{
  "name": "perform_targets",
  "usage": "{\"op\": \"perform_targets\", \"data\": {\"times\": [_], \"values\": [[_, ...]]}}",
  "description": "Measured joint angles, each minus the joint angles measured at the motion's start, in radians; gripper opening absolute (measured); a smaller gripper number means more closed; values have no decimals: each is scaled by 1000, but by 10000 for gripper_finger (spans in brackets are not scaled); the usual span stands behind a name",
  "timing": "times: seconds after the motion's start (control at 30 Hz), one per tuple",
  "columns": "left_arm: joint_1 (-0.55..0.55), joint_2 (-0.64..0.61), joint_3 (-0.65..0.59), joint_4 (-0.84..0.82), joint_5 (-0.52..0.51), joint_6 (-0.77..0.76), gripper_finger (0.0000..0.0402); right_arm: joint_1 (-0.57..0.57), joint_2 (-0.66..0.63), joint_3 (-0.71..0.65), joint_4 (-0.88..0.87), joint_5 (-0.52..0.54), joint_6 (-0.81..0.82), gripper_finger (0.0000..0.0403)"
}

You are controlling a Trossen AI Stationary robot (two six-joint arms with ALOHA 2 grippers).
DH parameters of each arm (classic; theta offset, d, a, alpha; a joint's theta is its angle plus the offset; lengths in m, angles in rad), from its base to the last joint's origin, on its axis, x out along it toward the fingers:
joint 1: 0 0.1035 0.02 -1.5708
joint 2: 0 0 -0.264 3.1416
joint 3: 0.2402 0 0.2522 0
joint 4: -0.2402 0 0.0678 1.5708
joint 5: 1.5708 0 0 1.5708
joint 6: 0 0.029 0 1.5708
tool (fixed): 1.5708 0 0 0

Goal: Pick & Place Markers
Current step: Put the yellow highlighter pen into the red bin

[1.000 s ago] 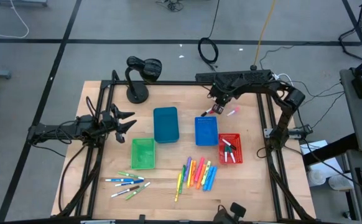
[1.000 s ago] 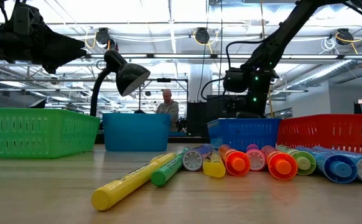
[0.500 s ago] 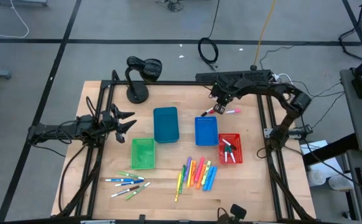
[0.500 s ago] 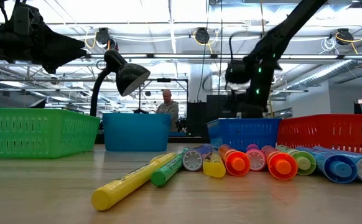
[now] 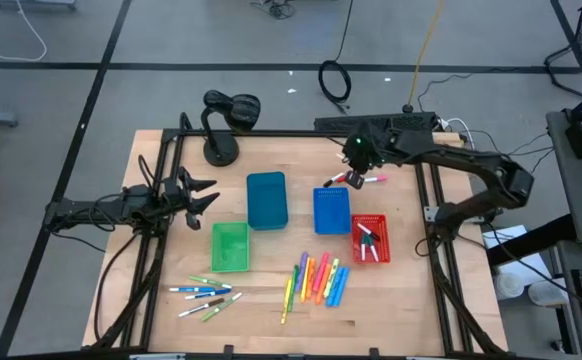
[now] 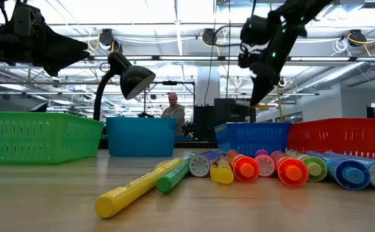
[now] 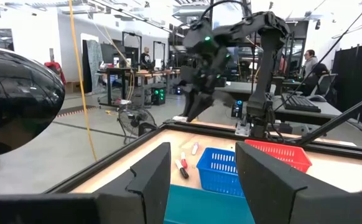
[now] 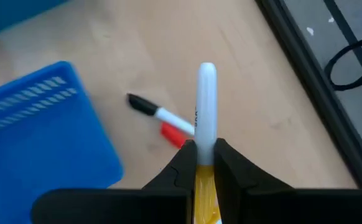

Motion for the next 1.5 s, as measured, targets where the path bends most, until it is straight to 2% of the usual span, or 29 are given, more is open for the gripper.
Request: {"op": "perform_targets", "data": {"times": [0.27,0.63,0.8,0.97,1.13,1.3,1.5], "values": [[0,0,0,0,0,0,184,164,-97,1,-211,80,211,19],[0,0,0,0,0,0,184,536,-121,1,-465,97,726,19],[0,0,0,0,0,0,184,706,-121,1,-503,108,924,19],[0,0,0,0,0,0,184,830,-119,1,-463,191,1039,19],[0,0,0,0,0,0,184,895,-101,-19,-448,264,1116,19],[0,0,0,0,0,0,184,899,-98,-118,-376,255,1227,19],[0,0,0,0,0,0,184,897,-98,-209,-297,231,1235,20]]}}
